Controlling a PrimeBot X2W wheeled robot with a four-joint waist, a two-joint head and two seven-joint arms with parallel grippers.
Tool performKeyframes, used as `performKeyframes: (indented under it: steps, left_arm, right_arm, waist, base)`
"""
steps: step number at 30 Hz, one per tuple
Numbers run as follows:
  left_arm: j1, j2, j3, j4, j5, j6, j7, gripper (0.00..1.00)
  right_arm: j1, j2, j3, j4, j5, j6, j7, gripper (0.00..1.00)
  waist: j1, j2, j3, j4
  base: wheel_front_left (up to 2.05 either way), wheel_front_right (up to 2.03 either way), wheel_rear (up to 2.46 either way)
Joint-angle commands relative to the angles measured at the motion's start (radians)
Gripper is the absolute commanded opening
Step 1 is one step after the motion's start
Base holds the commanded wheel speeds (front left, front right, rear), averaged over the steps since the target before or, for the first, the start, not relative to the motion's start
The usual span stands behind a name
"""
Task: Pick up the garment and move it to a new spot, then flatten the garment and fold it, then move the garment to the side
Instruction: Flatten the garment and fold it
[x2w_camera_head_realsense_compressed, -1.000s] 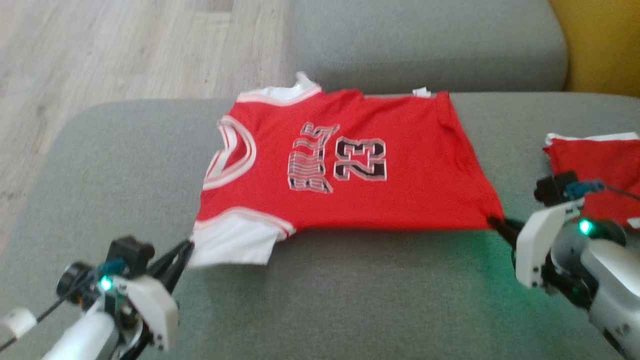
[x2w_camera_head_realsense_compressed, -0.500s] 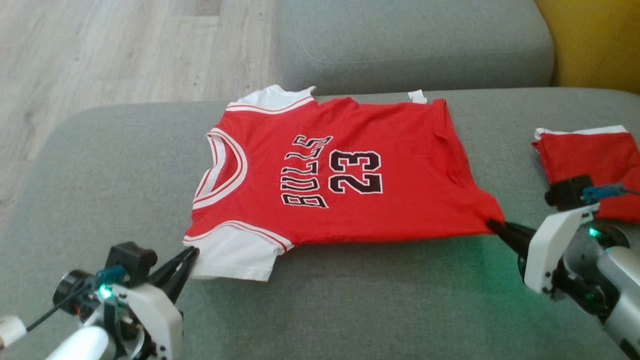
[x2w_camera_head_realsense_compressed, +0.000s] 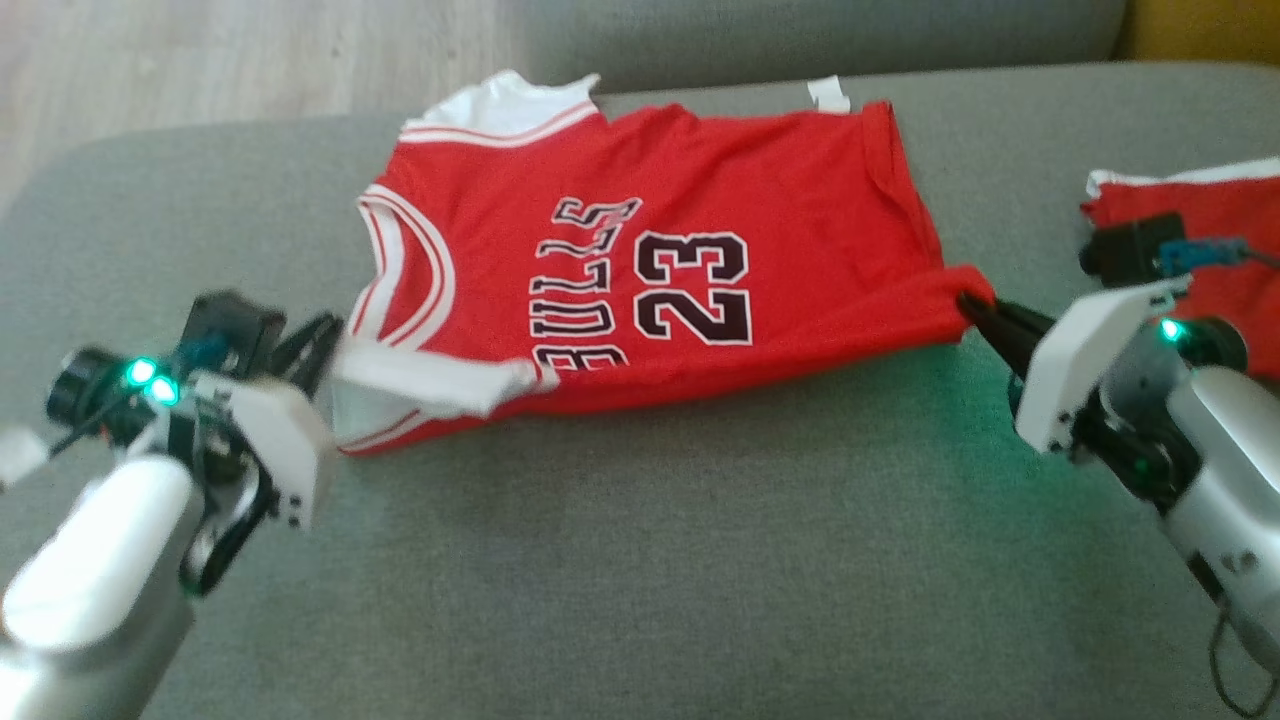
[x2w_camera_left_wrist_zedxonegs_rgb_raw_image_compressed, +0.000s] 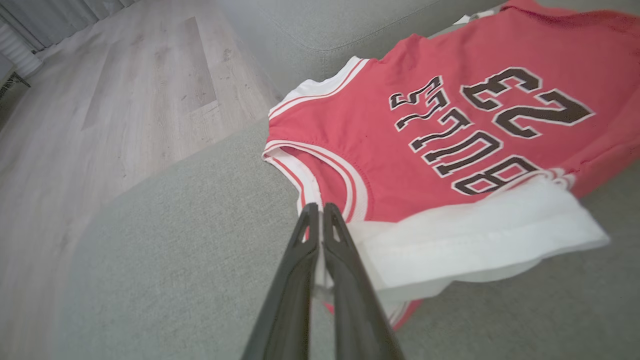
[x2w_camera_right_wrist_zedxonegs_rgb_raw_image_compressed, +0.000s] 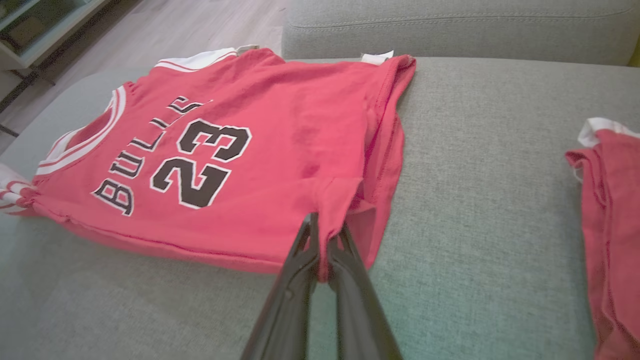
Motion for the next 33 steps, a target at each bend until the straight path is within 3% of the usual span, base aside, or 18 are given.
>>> performKeyframes:
  steps: [1,5,12,23,24,25,26,33]
  left_arm:
    - [-0.082,0.028,0.042,-0.01,0.017,0.0,0.004,0.0]
    - [-0.184,-0.014,0.006,0.109,0.067,-0.016,0.003,0.0]
    - [-0.345,-0.066,-0.02,0.296,0.148,0.0,-0.06,0.0]
    - [-0.509,-0.136,-0.041,0.501,0.209,0.016,-0.241,0.0]
    - [-0.518,-0.144,-0.041,0.515,0.212,0.023,-0.259,0.0]
    - [-0.528,-0.153,-0.039,0.529,0.213,0.032,-0.278,0.61]
    - [-0.538,-0.165,-0.035,0.542,0.213,0.043,-0.301,1.0]
    - [-0.551,-0.239,0.048,0.586,0.153,0.126,-0.525,1.0]
  right_arm:
    - [-0.031,-0.004,-0.009,-0.012,-0.011,-0.001,-0.013,0.0]
    - [-0.087,0.039,-0.009,0.041,-0.04,-0.001,-0.026,0.0]
    - [-0.189,0.09,0.019,0.122,-0.077,-0.001,-0.04,0.0]
    - [-0.287,0.125,0.082,0.209,-0.072,-0.001,-0.084,0.0]
    - [-0.3,0.13,0.08,0.225,-0.078,-0.001,-0.101,0.16]
    - [-0.312,0.135,0.075,0.244,-0.087,-0.001,-0.123,1.0]
    - [-0.325,0.141,0.072,0.264,-0.096,-0.001,-0.143,1.0]
    - [-0.368,0.197,-0.028,0.381,-0.105,-0.001,-0.385,1.0]
  waist:
    - [-0.0002,0.0,0.023,-0.012]
    - [-0.0002,0.0,0.064,-0.022]
    - [-0.0002,0.0,0.122,-0.038]
    - [-0.0002,0.0,0.156,-0.05]
    - [-0.0002,0.0,0.159,-0.049]
    - [-0.0002,0.0,0.162,-0.048]
    - [-0.0002,0.0,0.164,-0.047]
    - [-0.0002,0.0,0.147,-0.036]
  base:
    - [0.0,0.0,0.0]
    - [0.0,0.0,0.0]
    - [0.0,0.0,0.0]
    - [0.0,0.0,0.0]
    - [0.0,0.0,0.0]
    - [0.0,0.0,0.0]
    - [0.0,0.0,0.0]
    - [0.0,0.0,0.0]
